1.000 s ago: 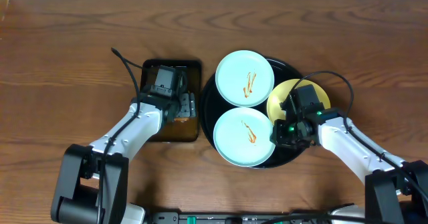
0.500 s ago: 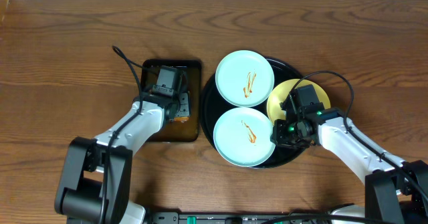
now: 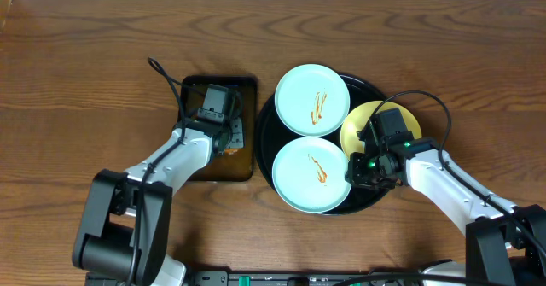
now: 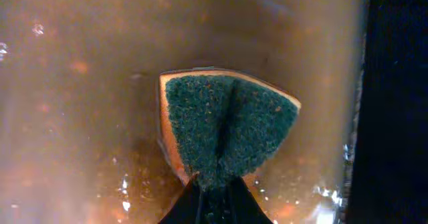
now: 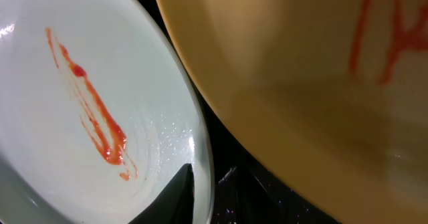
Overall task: Clean dirty plates on tray and stack at the side
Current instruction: 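Grasp the green sponge with the left gripper in the water tray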
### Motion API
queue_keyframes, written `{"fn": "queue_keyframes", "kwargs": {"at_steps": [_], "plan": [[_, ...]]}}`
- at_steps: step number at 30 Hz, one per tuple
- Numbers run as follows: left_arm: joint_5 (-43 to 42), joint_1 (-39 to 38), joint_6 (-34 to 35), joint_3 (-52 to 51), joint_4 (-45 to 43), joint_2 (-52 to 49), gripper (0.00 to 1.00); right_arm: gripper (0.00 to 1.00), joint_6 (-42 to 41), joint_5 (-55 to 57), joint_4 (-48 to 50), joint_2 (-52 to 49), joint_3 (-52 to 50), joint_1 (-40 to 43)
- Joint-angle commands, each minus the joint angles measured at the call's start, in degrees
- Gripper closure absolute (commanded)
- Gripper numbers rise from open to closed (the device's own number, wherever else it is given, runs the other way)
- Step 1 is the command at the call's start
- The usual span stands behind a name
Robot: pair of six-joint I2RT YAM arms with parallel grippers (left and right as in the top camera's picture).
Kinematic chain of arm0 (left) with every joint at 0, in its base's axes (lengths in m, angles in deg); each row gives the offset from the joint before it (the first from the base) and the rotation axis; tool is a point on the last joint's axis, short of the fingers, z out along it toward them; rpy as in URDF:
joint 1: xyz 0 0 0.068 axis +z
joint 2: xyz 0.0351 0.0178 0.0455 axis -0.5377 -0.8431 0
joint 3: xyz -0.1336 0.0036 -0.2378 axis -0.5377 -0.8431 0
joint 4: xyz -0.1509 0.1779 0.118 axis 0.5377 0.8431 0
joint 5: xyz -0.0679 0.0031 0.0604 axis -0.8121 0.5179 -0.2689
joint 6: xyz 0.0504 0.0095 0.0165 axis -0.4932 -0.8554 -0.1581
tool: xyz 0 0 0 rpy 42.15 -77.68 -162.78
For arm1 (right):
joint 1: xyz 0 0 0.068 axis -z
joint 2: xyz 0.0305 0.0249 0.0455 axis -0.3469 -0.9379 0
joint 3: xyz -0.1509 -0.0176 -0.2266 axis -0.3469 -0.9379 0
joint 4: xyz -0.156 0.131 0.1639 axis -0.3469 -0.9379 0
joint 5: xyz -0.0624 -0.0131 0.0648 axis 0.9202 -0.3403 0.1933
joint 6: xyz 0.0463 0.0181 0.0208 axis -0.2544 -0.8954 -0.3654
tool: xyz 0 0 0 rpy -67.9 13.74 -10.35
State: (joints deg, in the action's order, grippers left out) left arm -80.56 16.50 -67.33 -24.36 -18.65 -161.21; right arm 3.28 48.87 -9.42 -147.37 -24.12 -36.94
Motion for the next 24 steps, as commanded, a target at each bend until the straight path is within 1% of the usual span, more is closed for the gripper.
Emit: {"fn": "queue_keyframes", "kwargs": {"at_steps": [1,7,11,13,15,20,24], "plan": [[1.0,0.1,-0.1,1.2,-0.5,3.7,0.93,0.80,-0.1,0.4,0.0,-0.2,-0.3,-0.5],[0.9,0.1,-0.1,1.2,0.2,6.7,0.93,0.81,-0.1,0.4,0.0,-0.2,-0.3,-0.5],[0.9,0.1,-0.1,1.2,1.7,6.7,0.92,0.86,-0.1,0.4,0.0,-0.2,-0.3,-0.5],[0.9,0.1,0.0,1.2,2.2,6.7,0.93,0.94,-0.1,0.4,0.1,-0.2,-0.3,-0.5],[0.9,0.1,-0.1,1.2,2.1,6.7,0.93,0.99,-0.1,0.4,0.2,-0.2,-0.3,-0.5],[0.9,0.1,-0.2,1.2,1.3,6.8,0.93,0.99,-0.1,0.4,0.2,-0.2,-0.3,-0.5],[0.9,0.2,-2.5,1.2,-3.0,8.3,0.93,0.99,-0.1,0.4,0.4,-0.2,-0.3,-0.5]]}}
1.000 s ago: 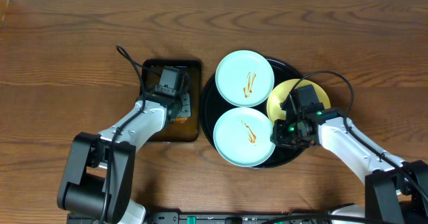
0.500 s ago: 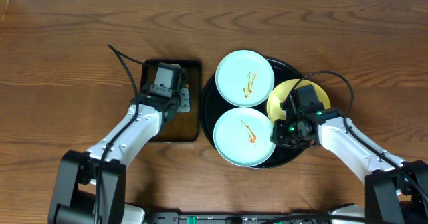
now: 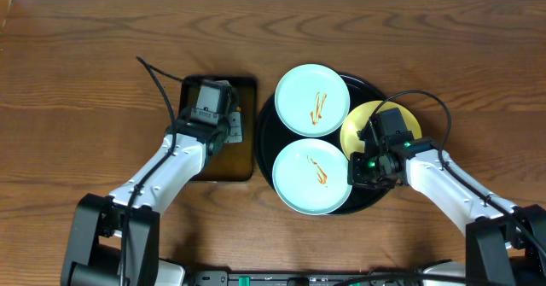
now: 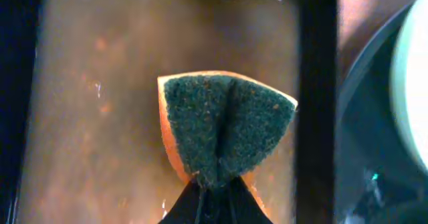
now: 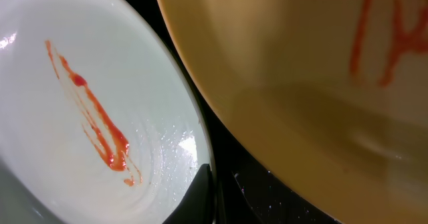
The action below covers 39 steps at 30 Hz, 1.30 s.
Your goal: Clean dirty plates on tray and stack at the side
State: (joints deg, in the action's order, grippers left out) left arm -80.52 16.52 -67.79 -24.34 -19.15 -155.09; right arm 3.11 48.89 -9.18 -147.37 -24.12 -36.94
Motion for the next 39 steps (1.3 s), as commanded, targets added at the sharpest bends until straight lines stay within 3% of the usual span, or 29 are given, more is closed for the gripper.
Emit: {"fn": "queue_keyframes", "kwargs": {"at_steps": [1,17,39], "plan": [[0.9,0.2,-2.0,1.1,-4.5,3.4,0.93,0.99,0.1,0.4,0.4,-0.2,-0.3,-0.5],[0.9,0.2,-6.2,1.1,-10.1,16.9,0.92,0.99,0.1,1.9,4.4,-0.2,-0.3,-0.6],[0.9,0.2,-6.2,1.1,-10.3,17.3,0.92,0.99,0.1,1.9,4.3,-0.2,-0.3,-0.7]]}}
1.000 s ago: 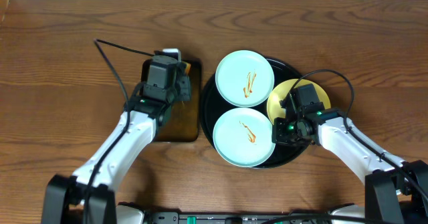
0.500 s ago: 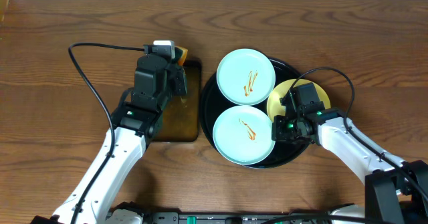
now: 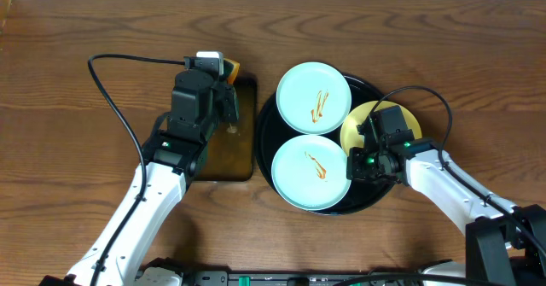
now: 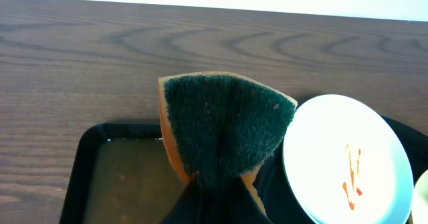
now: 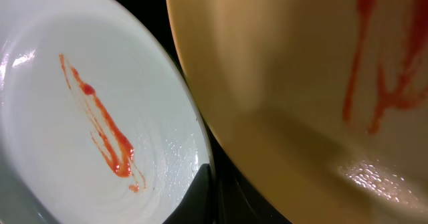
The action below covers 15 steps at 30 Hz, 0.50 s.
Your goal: Clean dirty plates on tray and stack at the side
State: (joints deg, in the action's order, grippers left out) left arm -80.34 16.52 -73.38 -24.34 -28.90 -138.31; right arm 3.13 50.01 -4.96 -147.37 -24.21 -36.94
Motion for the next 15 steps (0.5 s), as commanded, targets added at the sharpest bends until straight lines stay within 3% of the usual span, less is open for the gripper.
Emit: {"fn": "queue_keyframes", "kwargs": {"at_steps": [1,12,15], "plan": [[0.7,0.2,-0.6,1.1,-0.5,0.5,0.92,0.99,0.1,0.8,0.1,-0.2,-0.2,-0.7],[0.7,0.2,-0.5,1.1,0.0,0.3,0.92,0.99,0.1,0.7,0.1,-0.2,-0.2,-0.7],[0.7,0.2,0.4,1.1,3.7,-0.7,0.93,0.99,0.1,0.7,0.0,-0.2,-0.2,-0.7]]}}
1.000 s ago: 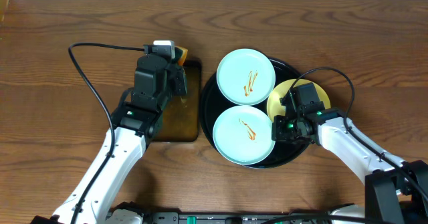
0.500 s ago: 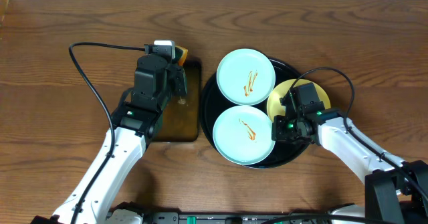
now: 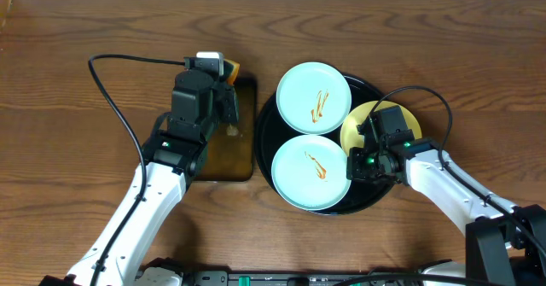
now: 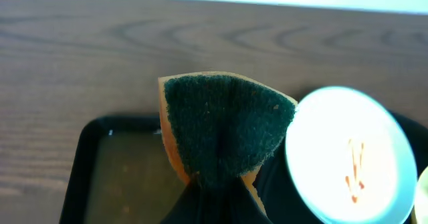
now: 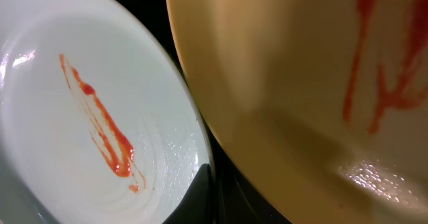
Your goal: Clean dirty plates on tray and stack at the side
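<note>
My left gripper is shut on an orange sponge with a green scrub face. It is held in the air over the far right corner of the water basin. Three ketchup-streaked plates sit on the round black tray: a far pale blue plate, a near pale blue plate and a yellow plate. My right gripper is shut on the right rim of the near pale plate, beside the yellow plate.
The black rectangular basin holds brownish water and lies left of the round tray. A black cable loops over the table behind the left arm. Bare wooden tabletop surrounds both trays.
The left gripper with the sponge has shifted slightly, so the far plate sits a little larger in its view. The right gripper keeps its hold on the near plate's rim.
First the sponge was held low in the basin's water and the right fingers stood open around the near plate's rim. Then the right gripper was shut on that rim and the sponge was higher. Later the sponge hung well above the basin's far corner, as now.
</note>
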### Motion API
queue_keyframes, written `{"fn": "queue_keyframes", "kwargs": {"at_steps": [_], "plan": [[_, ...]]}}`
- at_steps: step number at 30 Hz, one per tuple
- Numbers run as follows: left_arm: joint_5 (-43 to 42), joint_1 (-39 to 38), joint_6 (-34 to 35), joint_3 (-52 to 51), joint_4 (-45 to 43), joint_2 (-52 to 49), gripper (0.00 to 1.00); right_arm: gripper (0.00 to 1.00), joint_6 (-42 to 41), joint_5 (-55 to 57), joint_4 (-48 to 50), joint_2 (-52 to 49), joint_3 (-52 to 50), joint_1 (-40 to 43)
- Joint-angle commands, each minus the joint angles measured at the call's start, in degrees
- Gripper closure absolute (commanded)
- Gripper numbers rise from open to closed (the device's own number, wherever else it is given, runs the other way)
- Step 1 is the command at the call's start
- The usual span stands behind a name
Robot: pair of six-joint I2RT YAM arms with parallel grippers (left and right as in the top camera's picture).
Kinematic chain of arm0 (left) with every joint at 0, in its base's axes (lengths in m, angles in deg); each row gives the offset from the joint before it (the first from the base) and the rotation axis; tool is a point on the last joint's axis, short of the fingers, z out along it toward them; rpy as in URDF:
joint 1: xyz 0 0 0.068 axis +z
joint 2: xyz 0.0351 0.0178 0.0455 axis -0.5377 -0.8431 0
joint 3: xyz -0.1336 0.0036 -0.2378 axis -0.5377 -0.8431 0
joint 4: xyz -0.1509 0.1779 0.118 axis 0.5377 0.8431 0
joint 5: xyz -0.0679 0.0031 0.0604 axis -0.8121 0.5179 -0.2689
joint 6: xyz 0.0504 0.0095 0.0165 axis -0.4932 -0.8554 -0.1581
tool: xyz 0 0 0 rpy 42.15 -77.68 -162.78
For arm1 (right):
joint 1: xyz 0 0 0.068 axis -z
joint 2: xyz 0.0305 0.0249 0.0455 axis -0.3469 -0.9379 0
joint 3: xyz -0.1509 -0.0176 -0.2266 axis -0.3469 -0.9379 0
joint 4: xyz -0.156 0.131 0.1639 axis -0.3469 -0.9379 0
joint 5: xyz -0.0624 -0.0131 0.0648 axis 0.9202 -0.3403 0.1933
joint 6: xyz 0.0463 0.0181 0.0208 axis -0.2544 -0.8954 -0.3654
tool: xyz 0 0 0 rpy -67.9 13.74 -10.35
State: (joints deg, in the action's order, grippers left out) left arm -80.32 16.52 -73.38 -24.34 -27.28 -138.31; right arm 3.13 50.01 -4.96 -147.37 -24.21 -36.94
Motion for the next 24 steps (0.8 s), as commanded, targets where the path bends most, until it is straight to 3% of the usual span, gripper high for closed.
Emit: {"fn": "queue_keyframes", "kwargs": {"at_steps": [1,9,19,24], "plan": [[0.7,0.2,1.6,1.1,3.8,-1.3,0.92,0.99,0.1,0.7,0.0,-0.2,-0.2,-0.7],[-0.7,0.2,7.6,1.1,15.0,-12.1,0.93,0.99,0.1,0.7,0.0,-0.2,-0.2,-0.7],[-8.9,0.2,7.6,1.9,15.5,-14.4,0.93,0.99,0.1,0.7,0.0,-0.2,-0.2,-0.7],[-19.7,-0.5,6.3,3.9,15.3,-14.3,0.93,0.99,0.1,0.7,0.0,-0.2,-0.2,-0.7]]}}
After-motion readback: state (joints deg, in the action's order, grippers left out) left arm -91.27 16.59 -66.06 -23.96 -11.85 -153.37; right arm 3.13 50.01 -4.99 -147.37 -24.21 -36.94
